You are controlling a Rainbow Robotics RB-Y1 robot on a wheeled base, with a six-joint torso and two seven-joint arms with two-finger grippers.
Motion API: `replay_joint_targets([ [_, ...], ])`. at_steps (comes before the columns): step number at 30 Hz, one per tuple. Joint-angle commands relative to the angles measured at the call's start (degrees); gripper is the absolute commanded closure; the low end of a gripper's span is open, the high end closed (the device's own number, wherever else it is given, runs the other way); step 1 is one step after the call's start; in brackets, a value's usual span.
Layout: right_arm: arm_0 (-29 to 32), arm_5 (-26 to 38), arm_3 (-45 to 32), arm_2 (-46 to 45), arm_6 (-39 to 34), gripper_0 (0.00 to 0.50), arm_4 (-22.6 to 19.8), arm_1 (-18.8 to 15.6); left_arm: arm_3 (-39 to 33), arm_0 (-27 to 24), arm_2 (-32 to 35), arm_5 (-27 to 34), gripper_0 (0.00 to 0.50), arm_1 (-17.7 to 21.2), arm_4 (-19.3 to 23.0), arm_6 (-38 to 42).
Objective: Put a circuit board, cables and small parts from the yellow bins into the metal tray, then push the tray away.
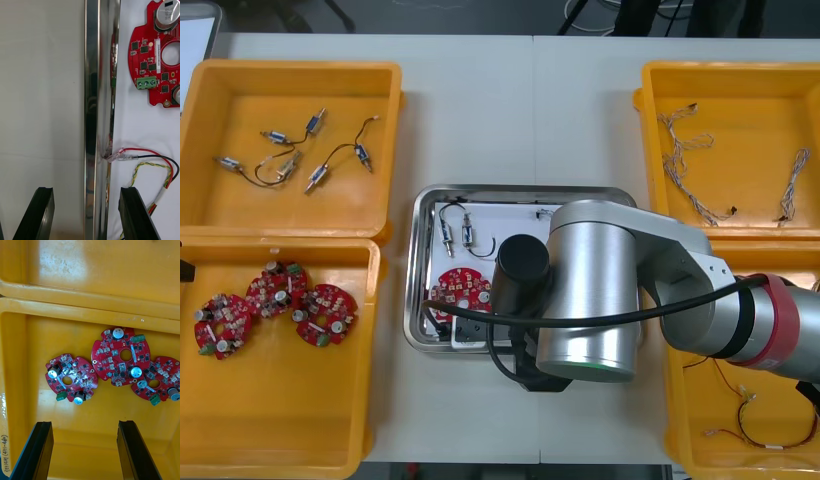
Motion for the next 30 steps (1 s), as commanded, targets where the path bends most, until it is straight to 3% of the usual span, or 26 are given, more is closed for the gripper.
replay_joint_targets([
  [1,0.5,-0.6,-0.9,3.6,2.8,0.000,4.4,2.2,-1.4,-1.4,1.6,-0.6,0.000,-0.6,-0.5,-1.5],
  [5,0.5,-1.0,-0.2,6.3,2.1,0.000,7.4,2.8,-1.4,-1.4,1.6,-0.6,0.000,-0.6,-0.5,-1.5],
  [30,0.5,-7.0,7.5,9.7,1.8,0.000,8.5,4.7,-1.4,-1.4,1.6,-0.6,0.000,-0.6,-0.5,-1.5],
])
